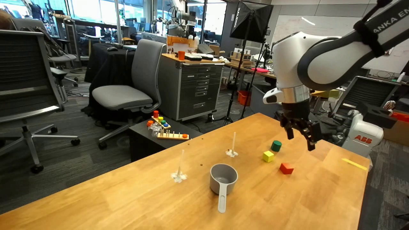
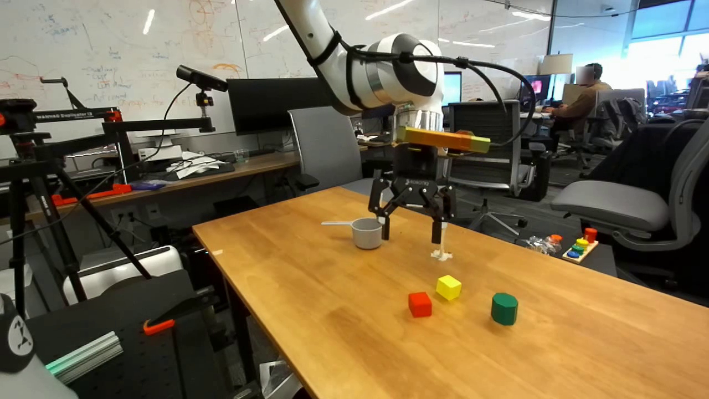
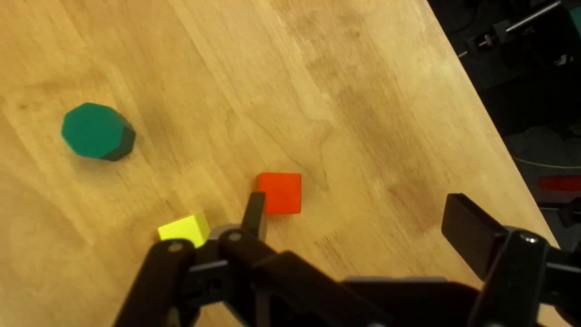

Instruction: Take the yellow, green and orange blocks one at a time from the table and put them in the gray pot

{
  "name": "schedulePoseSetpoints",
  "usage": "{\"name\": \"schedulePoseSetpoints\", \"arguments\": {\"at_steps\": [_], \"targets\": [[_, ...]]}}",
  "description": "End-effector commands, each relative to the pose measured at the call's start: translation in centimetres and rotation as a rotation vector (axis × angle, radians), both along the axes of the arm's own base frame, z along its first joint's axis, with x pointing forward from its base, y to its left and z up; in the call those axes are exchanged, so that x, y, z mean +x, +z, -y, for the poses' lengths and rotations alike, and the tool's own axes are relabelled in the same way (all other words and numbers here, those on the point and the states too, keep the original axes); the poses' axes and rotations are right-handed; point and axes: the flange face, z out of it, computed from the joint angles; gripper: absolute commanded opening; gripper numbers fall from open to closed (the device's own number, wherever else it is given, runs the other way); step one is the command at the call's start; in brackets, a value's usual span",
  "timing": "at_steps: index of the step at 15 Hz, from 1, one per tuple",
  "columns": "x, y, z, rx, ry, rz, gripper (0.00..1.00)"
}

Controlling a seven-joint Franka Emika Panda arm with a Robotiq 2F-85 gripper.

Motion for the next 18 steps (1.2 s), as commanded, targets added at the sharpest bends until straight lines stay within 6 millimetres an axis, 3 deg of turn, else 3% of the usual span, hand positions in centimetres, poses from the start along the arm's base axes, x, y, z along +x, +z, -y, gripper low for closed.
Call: {"name": "schedulePoseSetpoints", "arguments": {"at_steps": [1, 6, 13, 18], "targets": [[2.5, 1.7, 0.3, 0.022, 0.007, 0.041, 1.00], [4.6, 1.3, 0.9, 0.011, 0.000, 0.063, 1.00], [6.4, -3.6, 2.4, -0.017, -0.034, 0.028, 1.00], [7.9, -5.8, 2.6, -0.030, -0.046, 0.028, 1.00]]}}
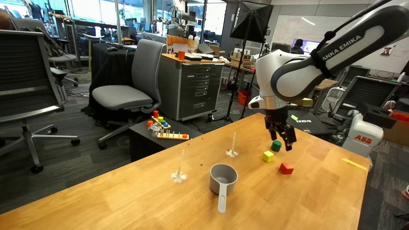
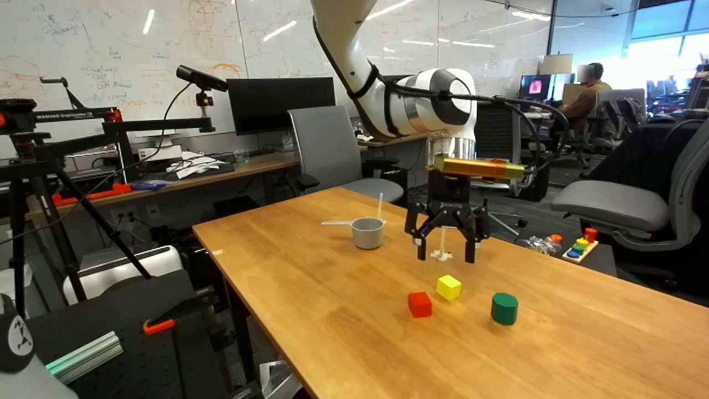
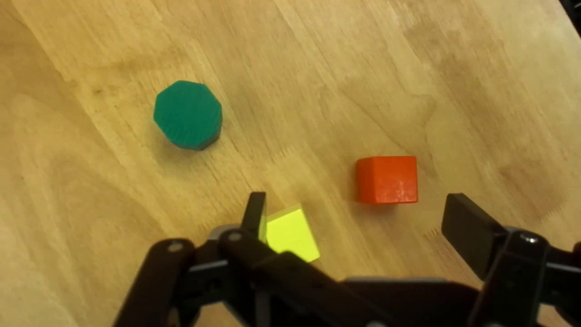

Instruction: Take the yellow, green and orange blocks one at a time from the table and put them in the gray pot

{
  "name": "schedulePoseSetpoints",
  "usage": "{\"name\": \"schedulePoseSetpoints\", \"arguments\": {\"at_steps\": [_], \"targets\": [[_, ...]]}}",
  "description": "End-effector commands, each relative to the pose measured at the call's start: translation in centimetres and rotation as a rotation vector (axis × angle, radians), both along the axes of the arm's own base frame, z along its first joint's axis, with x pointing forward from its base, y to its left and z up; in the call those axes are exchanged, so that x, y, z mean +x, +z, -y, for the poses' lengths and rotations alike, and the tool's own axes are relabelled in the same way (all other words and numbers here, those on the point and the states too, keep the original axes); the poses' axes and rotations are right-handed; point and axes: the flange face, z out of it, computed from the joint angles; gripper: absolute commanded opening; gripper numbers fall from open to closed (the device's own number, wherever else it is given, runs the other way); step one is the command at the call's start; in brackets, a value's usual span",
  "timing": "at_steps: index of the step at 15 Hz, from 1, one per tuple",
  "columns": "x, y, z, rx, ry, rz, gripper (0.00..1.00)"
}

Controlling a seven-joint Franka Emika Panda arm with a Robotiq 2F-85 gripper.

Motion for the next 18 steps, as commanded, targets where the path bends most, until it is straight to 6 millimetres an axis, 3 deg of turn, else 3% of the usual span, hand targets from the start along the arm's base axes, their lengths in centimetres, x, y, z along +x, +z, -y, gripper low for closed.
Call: {"name": "schedulePoseSetpoints", "arguments": {"at_steps": [1, 9, 18], "targets": [[1.9, -1.0, 0.1, -0.025, -0.004, 0.001, 1.00], [2.1, -4.0, -0.4, -0.032, -0.010, -0.017, 1.00], [2.4, -5.8, -1.5, -0.037, -0.003, -0.033, 1.00]]}}
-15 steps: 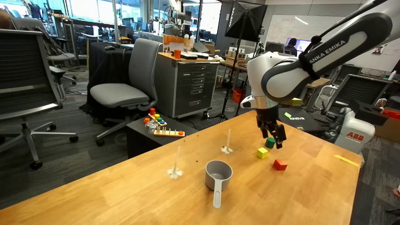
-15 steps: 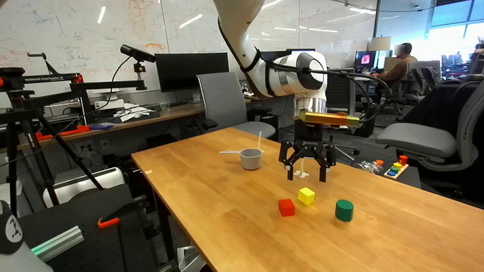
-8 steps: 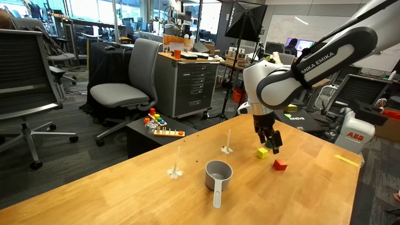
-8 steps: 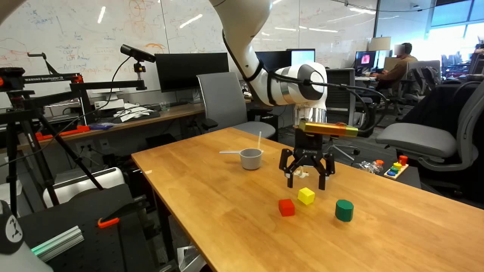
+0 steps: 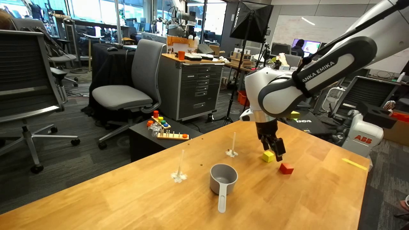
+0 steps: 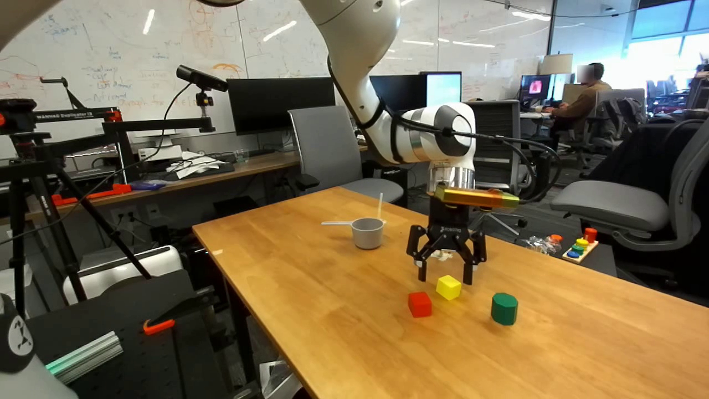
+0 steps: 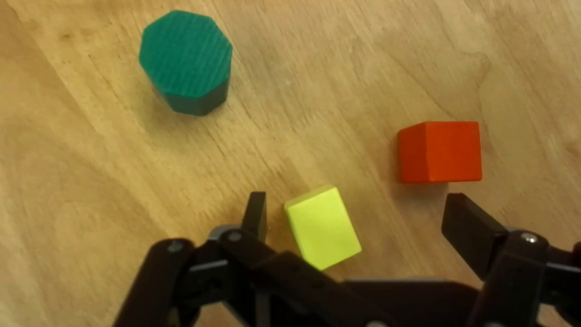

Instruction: Take the yellow, green and orange blocks one at a time from the table and put them in the gray pot

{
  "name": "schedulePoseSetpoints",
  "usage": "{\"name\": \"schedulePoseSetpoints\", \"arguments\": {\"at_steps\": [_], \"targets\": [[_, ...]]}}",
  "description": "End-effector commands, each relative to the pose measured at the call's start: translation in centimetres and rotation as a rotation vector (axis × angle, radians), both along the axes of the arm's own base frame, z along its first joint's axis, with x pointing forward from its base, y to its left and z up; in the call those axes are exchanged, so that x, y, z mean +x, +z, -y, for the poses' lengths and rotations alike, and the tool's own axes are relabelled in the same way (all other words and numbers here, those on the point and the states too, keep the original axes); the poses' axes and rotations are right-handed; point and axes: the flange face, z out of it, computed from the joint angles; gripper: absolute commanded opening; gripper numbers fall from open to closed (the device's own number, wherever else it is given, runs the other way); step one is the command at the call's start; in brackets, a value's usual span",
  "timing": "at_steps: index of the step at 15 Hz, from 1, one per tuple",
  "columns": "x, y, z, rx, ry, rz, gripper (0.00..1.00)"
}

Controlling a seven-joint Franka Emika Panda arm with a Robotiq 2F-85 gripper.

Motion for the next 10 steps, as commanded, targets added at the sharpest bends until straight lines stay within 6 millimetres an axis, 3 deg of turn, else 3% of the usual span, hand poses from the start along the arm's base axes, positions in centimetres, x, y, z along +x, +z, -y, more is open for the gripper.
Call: {"name": "schedulePoseSetpoints", "arguments": {"at_steps": [1, 6, 7, 8, 10], "targets": [[0.81, -0.30, -0.67, -0.031, 0.002, -0.011, 1.00], [0.97, -0.56, -1.35, -0.025, 0.008, -0.018, 1.00], [1.03, -0.60, -1.36, -0.024, 0.009, -0.014, 0.75], [1.07, -0.62, -1.36, -0.024, 0.008, -0.014, 0.74], [1.13, -0.67, -1.24, -0.024, 0.005, -0.015, 0.58]]}}
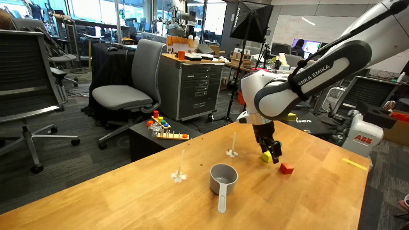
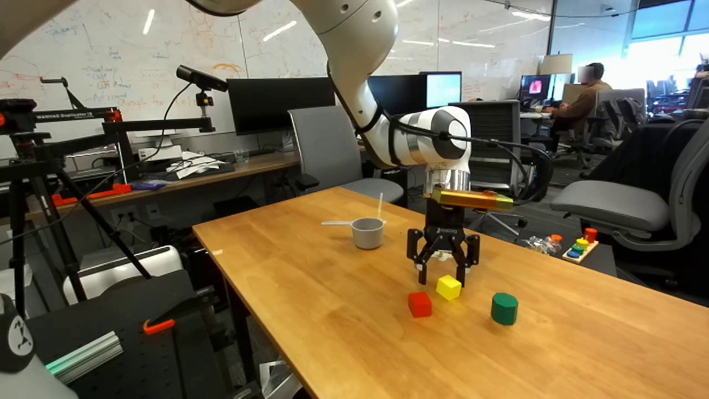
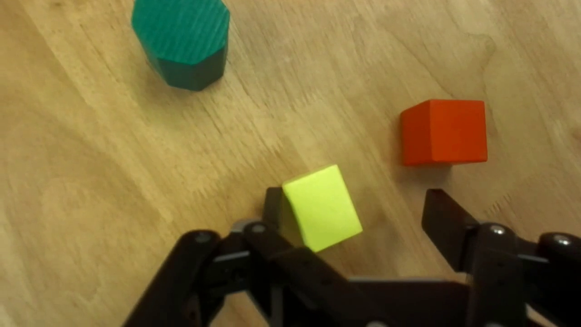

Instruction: Take the yellow, green and orange blocks one at a time from the table and put them in the gray pot

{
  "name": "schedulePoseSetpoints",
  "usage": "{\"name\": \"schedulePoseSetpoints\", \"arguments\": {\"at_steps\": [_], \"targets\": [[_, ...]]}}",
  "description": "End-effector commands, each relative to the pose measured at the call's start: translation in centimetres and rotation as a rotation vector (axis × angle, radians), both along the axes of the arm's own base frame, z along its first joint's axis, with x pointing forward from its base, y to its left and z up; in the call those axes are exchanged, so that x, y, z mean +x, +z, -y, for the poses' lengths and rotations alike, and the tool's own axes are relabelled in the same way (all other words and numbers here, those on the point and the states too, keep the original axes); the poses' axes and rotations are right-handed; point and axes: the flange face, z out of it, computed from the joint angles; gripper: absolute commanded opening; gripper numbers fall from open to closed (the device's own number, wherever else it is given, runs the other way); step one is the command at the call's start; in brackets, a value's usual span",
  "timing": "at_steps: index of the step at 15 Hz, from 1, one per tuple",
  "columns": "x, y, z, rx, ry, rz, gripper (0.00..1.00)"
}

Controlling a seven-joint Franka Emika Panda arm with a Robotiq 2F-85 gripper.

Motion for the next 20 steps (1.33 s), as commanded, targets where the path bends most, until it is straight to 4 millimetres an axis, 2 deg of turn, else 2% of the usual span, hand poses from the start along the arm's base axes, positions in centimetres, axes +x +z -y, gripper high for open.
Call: {"name": "schedulePoseSetpoints", "arguments": {"at_steps": [1, 5, 7, 12, 16, 20], "targets": [[0.8, 0.1, 0.0, -0.018, -0.010, -0.007, 0.50], [0.8, 0.0, 0.3, -0.017, -0.017, -0.010, 0.19], [0.8, -0.1, 0.4, -0.018, -0.018, -0.009, 0.08], [0.8, 0.7, 0.4, -0.003, -0.041, -0.007, 0.08], [0.7, 2.7, -0.5, 0.031, -0.040, 0.011, 0.08], [1.0, 5.5, -2.7, 0.063, -0.017, 0.045, 0.08]]}}
